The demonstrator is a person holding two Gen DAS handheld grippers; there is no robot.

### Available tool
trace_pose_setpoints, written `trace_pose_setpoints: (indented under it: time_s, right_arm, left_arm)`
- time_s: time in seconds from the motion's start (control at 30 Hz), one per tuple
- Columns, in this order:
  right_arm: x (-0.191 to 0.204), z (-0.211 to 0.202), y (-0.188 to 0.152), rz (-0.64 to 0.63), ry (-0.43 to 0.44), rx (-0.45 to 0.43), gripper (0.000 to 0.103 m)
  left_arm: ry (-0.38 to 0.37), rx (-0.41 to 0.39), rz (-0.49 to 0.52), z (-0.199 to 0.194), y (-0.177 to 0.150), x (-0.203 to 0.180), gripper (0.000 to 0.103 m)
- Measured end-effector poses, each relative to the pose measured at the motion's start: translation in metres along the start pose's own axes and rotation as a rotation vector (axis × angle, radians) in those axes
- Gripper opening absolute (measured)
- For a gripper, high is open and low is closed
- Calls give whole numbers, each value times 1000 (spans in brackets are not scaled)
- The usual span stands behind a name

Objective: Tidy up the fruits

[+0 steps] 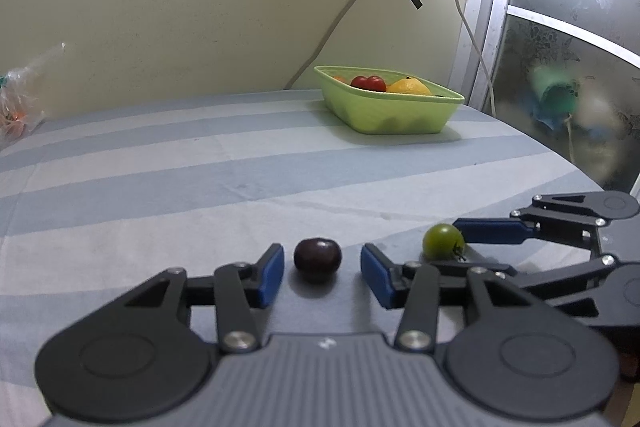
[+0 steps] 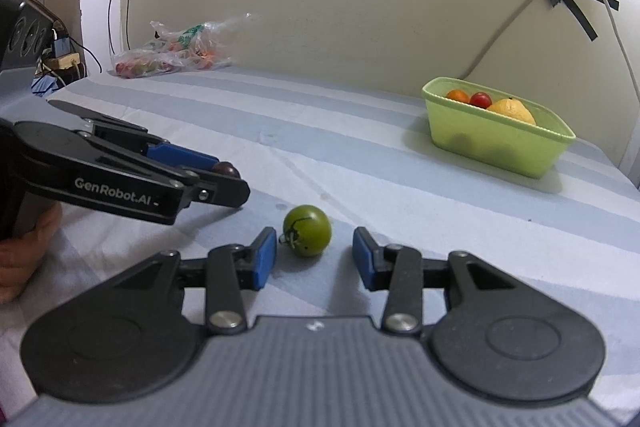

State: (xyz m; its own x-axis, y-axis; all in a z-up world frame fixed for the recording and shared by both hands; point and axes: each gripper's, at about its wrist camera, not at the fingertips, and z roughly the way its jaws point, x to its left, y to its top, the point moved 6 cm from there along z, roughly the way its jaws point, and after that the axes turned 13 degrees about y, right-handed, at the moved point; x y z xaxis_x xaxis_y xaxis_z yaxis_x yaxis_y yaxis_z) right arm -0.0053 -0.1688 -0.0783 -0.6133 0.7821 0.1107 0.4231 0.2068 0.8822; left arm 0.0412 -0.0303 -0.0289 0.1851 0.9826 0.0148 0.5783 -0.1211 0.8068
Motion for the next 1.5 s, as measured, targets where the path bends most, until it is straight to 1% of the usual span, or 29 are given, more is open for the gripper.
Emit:
trace_pose_setpoints:
  time_s: [0.5,0.63,0.9,1.5]
  right_arm:
    - [-1,0,0,13,8,-3,45]
    - [-1,-1,-1,12,3,-6,49]
    - [0,-3,-2,14,6,-6,49]
    - [0,-3,-3,9,7,-6,49]
  left_arm:
    - [-3,0,-3,1,0,-1,46]
    - [-6,1,-4,1,0,-1,46]
    - [-10,1,-4,2,0,0,48]
    - [-7,1,-7,1,0,-1,49]
